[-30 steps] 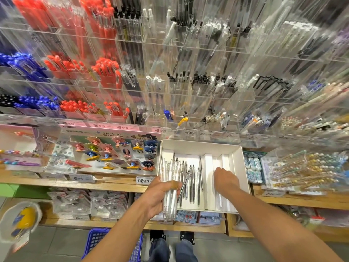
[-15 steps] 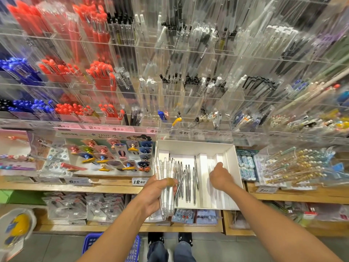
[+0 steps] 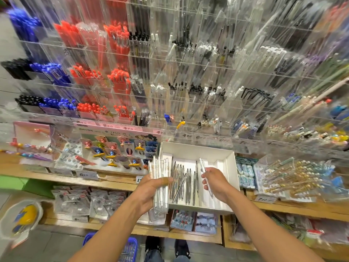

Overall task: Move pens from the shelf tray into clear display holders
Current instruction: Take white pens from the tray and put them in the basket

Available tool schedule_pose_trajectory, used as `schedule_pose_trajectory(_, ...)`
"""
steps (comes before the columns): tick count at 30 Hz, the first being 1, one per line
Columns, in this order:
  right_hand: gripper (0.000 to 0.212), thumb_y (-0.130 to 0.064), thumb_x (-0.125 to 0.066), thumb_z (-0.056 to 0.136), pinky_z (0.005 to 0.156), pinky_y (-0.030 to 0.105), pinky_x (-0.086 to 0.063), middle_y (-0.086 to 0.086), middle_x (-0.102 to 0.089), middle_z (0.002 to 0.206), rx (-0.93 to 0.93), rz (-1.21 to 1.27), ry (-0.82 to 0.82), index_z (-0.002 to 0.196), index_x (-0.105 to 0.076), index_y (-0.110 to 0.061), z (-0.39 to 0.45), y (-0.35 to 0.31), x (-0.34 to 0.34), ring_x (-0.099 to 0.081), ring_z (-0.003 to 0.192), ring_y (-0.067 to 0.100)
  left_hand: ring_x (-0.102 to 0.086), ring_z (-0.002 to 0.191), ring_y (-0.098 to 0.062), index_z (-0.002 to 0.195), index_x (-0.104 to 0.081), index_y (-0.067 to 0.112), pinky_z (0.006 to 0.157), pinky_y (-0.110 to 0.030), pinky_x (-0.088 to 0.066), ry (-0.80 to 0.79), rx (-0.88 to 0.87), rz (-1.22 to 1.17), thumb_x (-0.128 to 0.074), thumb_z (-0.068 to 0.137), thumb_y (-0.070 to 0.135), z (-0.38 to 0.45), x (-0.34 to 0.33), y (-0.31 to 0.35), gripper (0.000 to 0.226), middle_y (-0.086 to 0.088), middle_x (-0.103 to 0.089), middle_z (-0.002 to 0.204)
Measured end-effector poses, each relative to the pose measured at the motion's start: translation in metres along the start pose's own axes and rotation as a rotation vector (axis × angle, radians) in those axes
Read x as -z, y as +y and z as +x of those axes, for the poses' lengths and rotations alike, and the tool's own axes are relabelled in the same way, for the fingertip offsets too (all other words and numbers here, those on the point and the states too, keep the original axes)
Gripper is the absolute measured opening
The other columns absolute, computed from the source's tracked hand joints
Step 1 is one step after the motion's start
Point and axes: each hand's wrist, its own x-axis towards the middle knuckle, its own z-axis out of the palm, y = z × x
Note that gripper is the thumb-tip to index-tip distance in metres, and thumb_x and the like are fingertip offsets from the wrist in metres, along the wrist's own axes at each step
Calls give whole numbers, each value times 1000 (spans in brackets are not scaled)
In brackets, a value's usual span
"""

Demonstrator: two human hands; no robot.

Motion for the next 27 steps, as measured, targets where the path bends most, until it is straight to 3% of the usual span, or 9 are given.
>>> schedule_pose_trajectory(3,19,-6,-43,100,55,24,-42,10,-57,98,52,27,-110,115,-53,3,-13,-9,-12,-49,65,13,-56,115,-27,121,-52,14,104,-45,-32,105,-68,-45,-90,58,13,-15,8,-6,74,-11,-63,120)
schedule_pose_trajectory(5,16,-6,-43,100,50,21,-42,6,-59,94,80,43,-203,109,-56,0,-24,-14,-25,-46,61,12,-58,117,-36,129,-53,11,105,-63,-39,152,-110,-88,-89,59,11,-29,14,-12,79,-17,-67,119)
schedule_pose_trajectory(6,16,-4,-43,100,49,21,-41,6,-59,93,88,44,-257,108,-56,-1,-29,-16,-32,-46,61,12,-61,112,-38,131,-54,10,103,-60,-43,175,-136,-103,-89,58,11,-38,18,-17,81,-18,-70,113)
schedule_pose_trajectory(9,20,-10,-41,103,50,22,-42,9,-60,84,97,-3,-422,115,-57,-3,-44,-20,-59,-49,57,11,-65,99,-36,130,-53,8,89,-52,-52,251,-183,-189,-97,49,17,-67,31,-40,93,-18,-72,104)
schedule_pose_trajectory(15,24,-10,-38,104,55,25,-46,11,-58,85,52,-203,-706,117,-54,2,-80,-2,-128,-51,60,13,-71,92,-32,125,-56,9,78,-51,-57,538,-261,-404,-96,49,21,-135,64,-120,87,-19,-73,101)
schedule_pose_trajectory(17,20,-9,-39,104,59,27,-47,10,-58,82,39,-265,-799,111,-54,2,-95,12,-151,-52,58,13,-68,68,-24,115,-59,6,61,-42,-59,606,-293,-496,-95,47,16,-162,76,-149,78,-11,-71,76)
schedule_pose_trajectory(21,10,-5,-40,102,58,29,-49,11,-56,79,-19,-390,-984,99,-50,-3,-130,50,-197,-53,58,15,-62,50,-20,100,-61,6,46,-31,-53,763,-334,-650,-74,74,-4,-211,99,-209,31,-8,-64,61)
schedule_pose_trajectory(23,11,-3,-41,100,55,29,-54,9,-57,77,-30,-473,-1055,98,-51,-6,-145,71,-220,-54,57,14,-59,48,-19,100,-61,3,46,-28,-51,825,-339,-708,-67,79,-6,-231,111,-237,24,-8,-63,61)
schedule_pose_trajectory(27,14,-8,-44,101,63,33,-59,8,-62,78,-17,-640,-1114,91,-53,-10,-170,117,-267,-61,60,14,-59,67,-27,111,-60,0,66,-37,-50,891,-343,-852,-66,75,-2,-267,135,-295,36,-21,-59,88)
